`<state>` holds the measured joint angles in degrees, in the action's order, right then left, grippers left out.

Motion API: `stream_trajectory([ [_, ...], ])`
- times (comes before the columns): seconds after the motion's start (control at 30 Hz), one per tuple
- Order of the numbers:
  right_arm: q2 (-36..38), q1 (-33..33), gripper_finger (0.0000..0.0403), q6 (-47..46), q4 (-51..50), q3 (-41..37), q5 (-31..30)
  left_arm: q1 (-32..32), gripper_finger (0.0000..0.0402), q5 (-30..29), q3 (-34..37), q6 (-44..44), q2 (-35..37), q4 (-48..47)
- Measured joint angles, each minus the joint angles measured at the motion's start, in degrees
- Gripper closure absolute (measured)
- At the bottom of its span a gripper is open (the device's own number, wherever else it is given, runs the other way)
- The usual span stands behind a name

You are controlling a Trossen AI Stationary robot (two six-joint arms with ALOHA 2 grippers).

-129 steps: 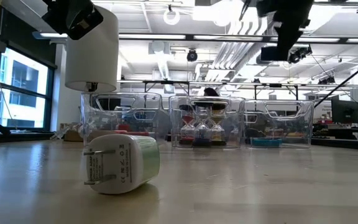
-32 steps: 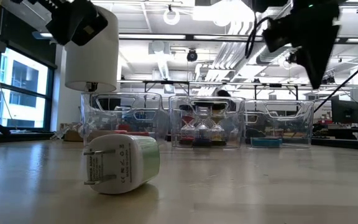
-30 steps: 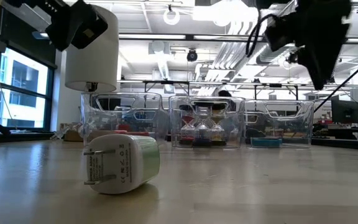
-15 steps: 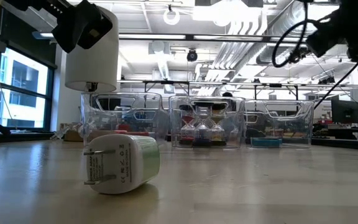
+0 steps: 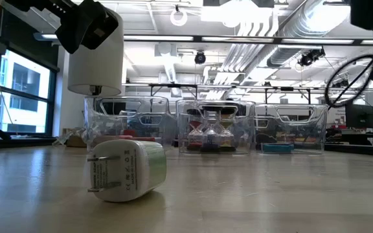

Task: Pick & Place Office items
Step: Put the white charger adapter into the left transparent bin

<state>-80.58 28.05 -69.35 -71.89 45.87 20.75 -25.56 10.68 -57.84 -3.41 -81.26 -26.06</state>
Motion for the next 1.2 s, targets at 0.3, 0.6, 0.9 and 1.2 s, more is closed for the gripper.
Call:
stream_trajectory([
  [0.3,0.0,1.4,0.0080,-1.1,5.2,-4.2,1.8,0.0,0.0093,0.0,0.0,0.1,0.0,0.0],
  [0.6,0.0,2.3,0.0080,-1.4,11.8,-9.6,5.2,0.0,0.0094,0.0,0.0,0.1,0.0,0.0],
  [0.9,0.0,3.9,0.0080,-3.1,14.0,-11.3,7.9,0.0,0.0093,0.0,0.0,2.2,0.0,0.0],
  [1.2,0.0,4.3,0.0080,-4.6,16.1,-11.3,5.8,0.0,0.0094,0.0,0.0,2.5,0.0,0.0],
])
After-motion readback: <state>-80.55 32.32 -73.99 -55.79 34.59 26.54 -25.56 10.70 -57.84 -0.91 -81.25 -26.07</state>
